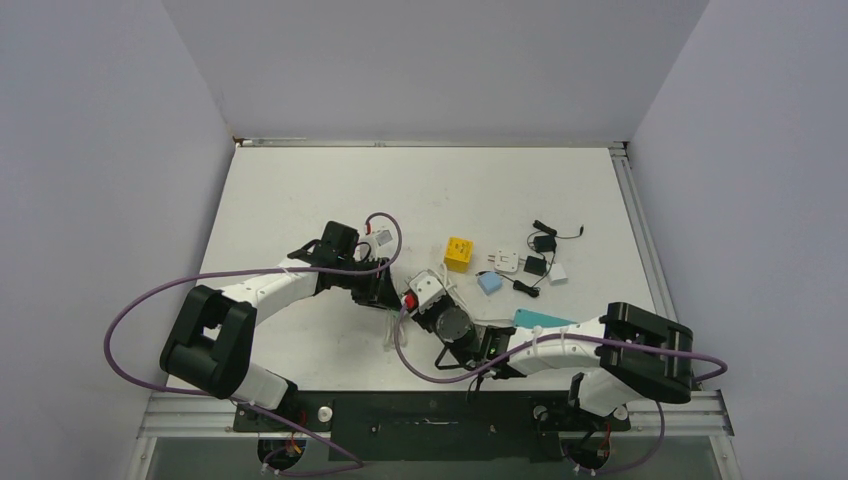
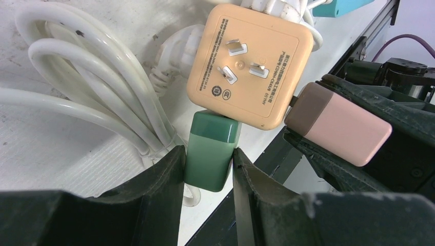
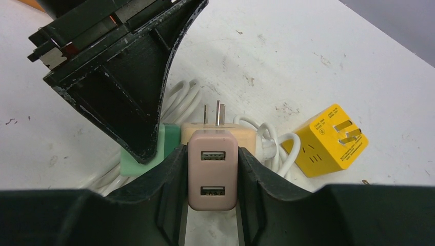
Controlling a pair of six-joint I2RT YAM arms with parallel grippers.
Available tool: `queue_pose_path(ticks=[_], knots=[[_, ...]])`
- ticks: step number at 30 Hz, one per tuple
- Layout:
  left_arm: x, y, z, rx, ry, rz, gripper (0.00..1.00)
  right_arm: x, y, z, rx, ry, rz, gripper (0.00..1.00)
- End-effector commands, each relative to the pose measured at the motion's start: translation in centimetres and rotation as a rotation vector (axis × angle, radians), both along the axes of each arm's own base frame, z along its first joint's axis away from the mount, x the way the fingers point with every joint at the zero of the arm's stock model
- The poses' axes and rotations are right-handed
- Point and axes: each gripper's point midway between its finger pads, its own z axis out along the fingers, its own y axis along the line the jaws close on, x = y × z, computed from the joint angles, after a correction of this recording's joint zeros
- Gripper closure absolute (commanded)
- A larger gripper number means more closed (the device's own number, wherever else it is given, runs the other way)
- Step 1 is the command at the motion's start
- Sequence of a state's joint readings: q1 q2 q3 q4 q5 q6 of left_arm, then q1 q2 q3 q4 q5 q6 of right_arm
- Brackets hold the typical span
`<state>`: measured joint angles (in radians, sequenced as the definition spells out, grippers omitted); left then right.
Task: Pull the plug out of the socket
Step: Remove the plug from the socket.
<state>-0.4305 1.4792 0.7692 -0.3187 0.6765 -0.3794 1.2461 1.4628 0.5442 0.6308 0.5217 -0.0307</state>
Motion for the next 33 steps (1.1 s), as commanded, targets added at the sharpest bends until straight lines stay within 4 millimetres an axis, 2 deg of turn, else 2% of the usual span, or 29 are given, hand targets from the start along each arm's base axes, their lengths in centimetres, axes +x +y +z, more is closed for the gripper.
queue_pose_path(ticks=[1,9,14,25,29,31,33], knots=[[2.8,0.6,0.7,0.040,-0.128,0.056,1.00,-0.1,1.4,4.5,0.152,-0.039,0.048,0.95],[2.9,0.8,0.5,0.058,-0.130,0.060,1.00,2.5,-0.8,6.1,0.443,0.150,0.158,0.95],[3.0,0.9,0.4,0.068,-0.134,0.063,1.00,3.1,-1.4,6.6,0.586,0.258,0.264,0.95],[3.1,1.0,0.5,0.071,-0.141,0.064,1.00,3.9,-2.8,7.0,0.542,0.195,0.179,0.95],[3.1,1.0,0.6,0.072,-0.144,0.062,1.00,3.4,-2.5,7.0,0.485,0.144,0.140,0.95],[3.1,1.1,0.6,0.074,-0.148,0.065,1.00,3.5,-2.8,6.9,0.450,0.110,0.071,0.95],[3.2,1.2,0.7,0.075,-0.153,0.065,1.00,4.5,-4.0,6.7,0.465,0.116,-0.028,0.95]])
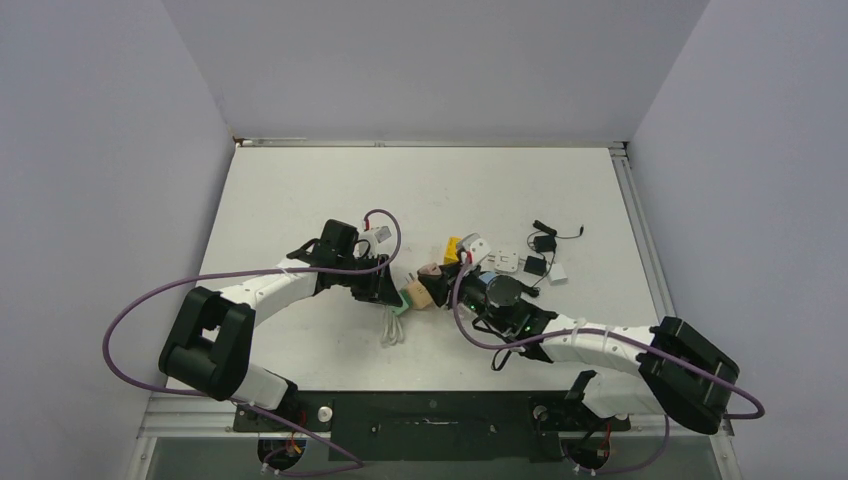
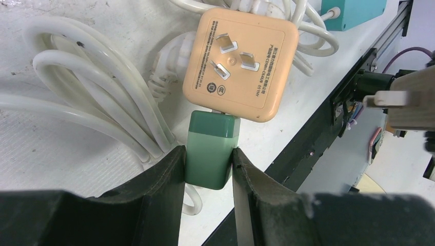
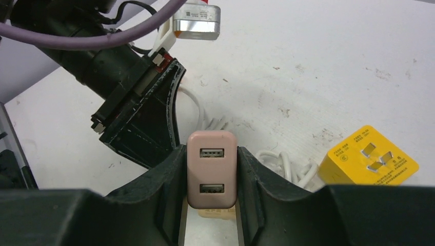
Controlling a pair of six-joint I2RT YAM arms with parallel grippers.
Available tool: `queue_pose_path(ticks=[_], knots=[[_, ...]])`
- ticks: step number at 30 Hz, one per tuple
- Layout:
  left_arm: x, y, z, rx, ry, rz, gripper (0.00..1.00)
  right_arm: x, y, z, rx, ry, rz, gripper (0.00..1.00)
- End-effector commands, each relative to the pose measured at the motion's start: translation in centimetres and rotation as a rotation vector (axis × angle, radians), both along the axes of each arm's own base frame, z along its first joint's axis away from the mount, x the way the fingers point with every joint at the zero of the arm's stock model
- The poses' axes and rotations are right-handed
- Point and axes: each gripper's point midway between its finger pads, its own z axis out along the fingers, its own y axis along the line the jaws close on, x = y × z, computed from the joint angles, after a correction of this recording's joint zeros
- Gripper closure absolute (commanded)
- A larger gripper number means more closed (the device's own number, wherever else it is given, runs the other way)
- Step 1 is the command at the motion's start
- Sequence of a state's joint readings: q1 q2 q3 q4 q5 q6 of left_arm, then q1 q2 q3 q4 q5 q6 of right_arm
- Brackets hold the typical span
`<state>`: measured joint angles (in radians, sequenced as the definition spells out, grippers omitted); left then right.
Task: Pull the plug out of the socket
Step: Remove the plug from the socket, then place the plug at the center of the board.
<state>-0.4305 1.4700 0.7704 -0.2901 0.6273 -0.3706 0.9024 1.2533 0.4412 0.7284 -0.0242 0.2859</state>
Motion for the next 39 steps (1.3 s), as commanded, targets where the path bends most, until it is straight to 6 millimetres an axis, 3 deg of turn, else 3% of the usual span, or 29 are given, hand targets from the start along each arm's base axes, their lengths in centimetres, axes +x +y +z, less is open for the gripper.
queue_pose_path(ticks=[1,6,11,18,27,31,39], knots=[[2.0,0.9,0.8,0.051,-0.095,0.045,1.00,2.8,-3.2,1.5,-0.002,-0.026,-0.258,0.95],[2.1,0.5,1.6,0.017,-0.118,0.032,1.00,6.0,-9.9,0.1,0.052,0.071,-0.537,0.95],[2.0,0.1,2.3,-0.016,-0.134,0.017,1.00,7.5,-12.8,-1.8,0.043,0.142,-0.654,0.92],[1.9,0.0,2.6,-0.029,-0.137,0.011,1.00,9.2,-14.1,-5.5,0.016,0.269,-0.695,0.90],[1.8,-0.1,2.7,-0.031,-0.135,0.009,1.00,10.5,-15.0,-8.5,-0.014,0.382,-0.713,0.72],[1.9,0.0,2.7,-0.028,-0.138,0.012,1.00,10.5,-15.4,-8.6,-0.005,0.389,-0.718,0.56],[1.9,0.0,3.1,-0.042,-0.145,0.011,1.00,10.5,-16.2,-7.3,-0.009,0.344,-0.734,0.38]])
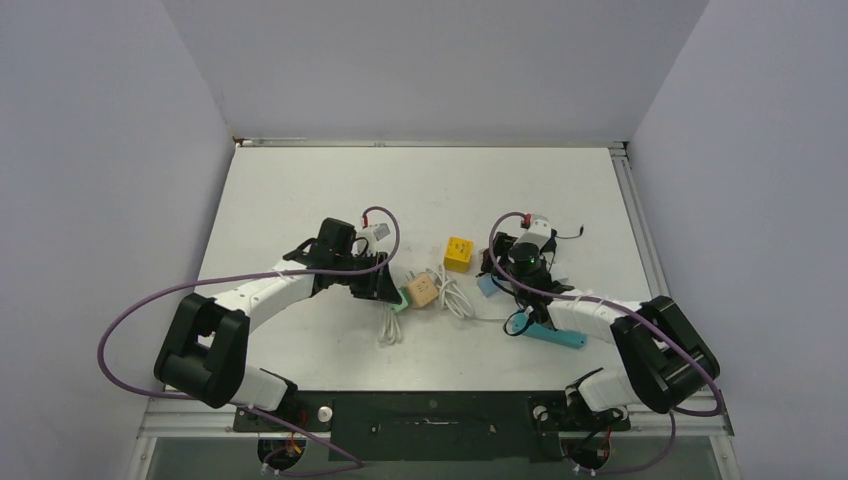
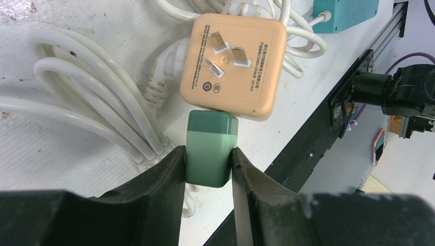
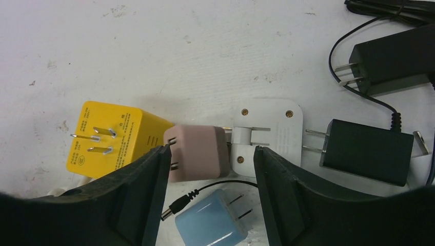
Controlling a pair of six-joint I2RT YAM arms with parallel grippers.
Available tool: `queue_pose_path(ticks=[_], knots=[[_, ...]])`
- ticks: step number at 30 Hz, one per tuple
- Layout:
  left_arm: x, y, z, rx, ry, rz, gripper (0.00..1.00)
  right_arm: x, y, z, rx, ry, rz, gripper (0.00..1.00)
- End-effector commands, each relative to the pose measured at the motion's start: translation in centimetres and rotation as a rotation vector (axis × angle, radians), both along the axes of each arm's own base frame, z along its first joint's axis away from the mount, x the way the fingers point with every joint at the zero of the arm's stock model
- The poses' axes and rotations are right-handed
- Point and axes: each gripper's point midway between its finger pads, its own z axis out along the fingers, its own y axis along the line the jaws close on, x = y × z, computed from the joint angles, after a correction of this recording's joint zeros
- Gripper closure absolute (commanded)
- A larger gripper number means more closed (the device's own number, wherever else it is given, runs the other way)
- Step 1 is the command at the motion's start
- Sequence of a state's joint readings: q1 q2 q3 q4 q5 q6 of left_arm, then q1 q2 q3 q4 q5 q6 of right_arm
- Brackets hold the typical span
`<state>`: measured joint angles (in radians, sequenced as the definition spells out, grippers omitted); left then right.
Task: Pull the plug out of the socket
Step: Place the plug at the center of the board, then remove the plug from the socket.
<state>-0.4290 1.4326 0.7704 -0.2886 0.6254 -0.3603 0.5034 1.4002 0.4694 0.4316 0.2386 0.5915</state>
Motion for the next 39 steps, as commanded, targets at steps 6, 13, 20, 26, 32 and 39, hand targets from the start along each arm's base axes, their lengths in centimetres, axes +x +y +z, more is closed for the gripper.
queue_pose_path(ticks=[6,13,20,26,32,39], knots=[[1.9,-0.2,2.7,-0.085,-0.086,0.022,1.00,-0.7,3.5,7.9,0.021,-0.253,0.224,0.25],[1.6,-0.6,3.1,-0.132,-0.062,0.013,0.65,-6.3,9.7,11.8,-0.103,-0.460,0.473,0.12],[1.3,-1.3,3.0,-0.179,-0.022,0.000,0.53,-11.2,13.5,11.2,-0.248,-0.514,0.578,0.12],[1.2,-1.6,3.6,-0.212,-0.029,-0.007,0.48,-13.8,15.3,10.3,-0.375,-0.544,0.609,0.20],[1.0,-2.1,4.2,-0.258,-0.025,-0.022,0.47,-15.3,17.0,9.2,-0.435,-0.565,0.653,0.29],[0.7,-2.5,4.6,-0.291,-0.017,-0.037,0.47,-15.7,18.8,7.7,-0.539,-0.584,0.657,0.40]])
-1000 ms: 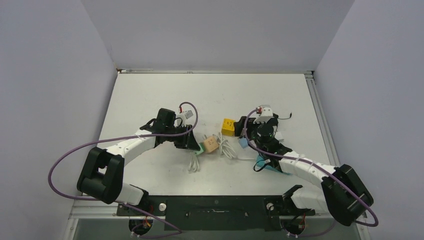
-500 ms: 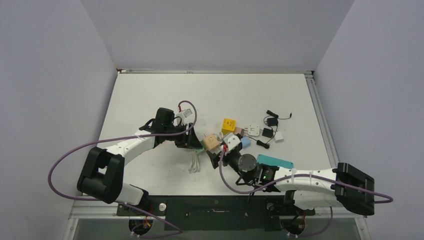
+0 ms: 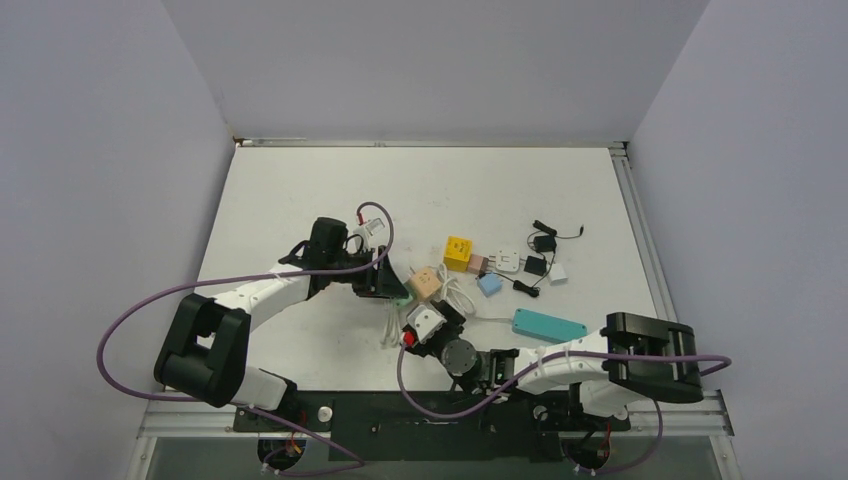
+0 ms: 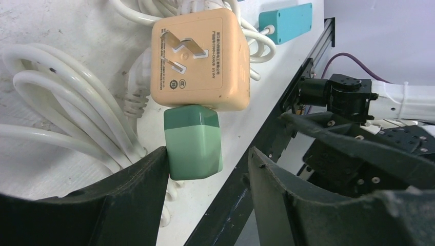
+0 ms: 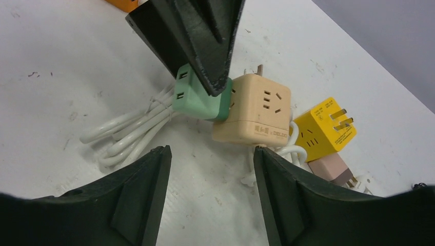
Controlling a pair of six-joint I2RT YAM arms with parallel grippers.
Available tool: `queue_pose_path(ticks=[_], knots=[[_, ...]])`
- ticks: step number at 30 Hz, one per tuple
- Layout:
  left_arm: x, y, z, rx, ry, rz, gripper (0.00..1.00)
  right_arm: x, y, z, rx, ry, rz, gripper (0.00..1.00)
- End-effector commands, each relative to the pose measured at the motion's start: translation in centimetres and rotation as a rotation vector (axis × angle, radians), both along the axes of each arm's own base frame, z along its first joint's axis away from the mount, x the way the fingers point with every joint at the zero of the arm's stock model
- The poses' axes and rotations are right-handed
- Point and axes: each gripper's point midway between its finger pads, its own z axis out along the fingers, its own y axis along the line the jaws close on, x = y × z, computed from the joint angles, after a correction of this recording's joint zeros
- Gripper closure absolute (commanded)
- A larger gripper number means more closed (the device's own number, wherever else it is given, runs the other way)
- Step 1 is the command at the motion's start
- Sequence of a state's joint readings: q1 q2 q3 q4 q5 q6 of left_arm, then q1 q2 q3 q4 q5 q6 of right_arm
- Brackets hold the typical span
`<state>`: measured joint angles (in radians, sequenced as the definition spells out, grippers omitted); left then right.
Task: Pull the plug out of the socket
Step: Remove the plug from the socket.
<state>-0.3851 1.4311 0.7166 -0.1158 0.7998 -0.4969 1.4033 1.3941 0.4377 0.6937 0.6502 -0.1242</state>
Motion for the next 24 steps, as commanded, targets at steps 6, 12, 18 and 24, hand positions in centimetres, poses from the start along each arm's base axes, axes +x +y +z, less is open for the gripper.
queue_pose_path(ticks=[6,12,18,24], knots=[[0.6,-1.6,2.7,-0.116,-0.089,-0.051,0.47,0.5,2.9,1.7,-0.016,-0.111,-0.036,0.41],[0.5,-1.7,2.9,-0.127,-0.090,-0.056,0.47,0.8,4.1,0.7,-0.071,-0.135,-0.028,0.41],[0.5,-1.7,3.0,-0.130,-0.087,-0.056,0.47,1.6,4.6,-0.3,-0.132,-0.181,-0.072,0.48],[0.5,-1.7,3.4,-0.139,-0.102,-0.061,0.47,2.8,4.1,-1.0,-0.193,-0.230,-0.178,0.64]])
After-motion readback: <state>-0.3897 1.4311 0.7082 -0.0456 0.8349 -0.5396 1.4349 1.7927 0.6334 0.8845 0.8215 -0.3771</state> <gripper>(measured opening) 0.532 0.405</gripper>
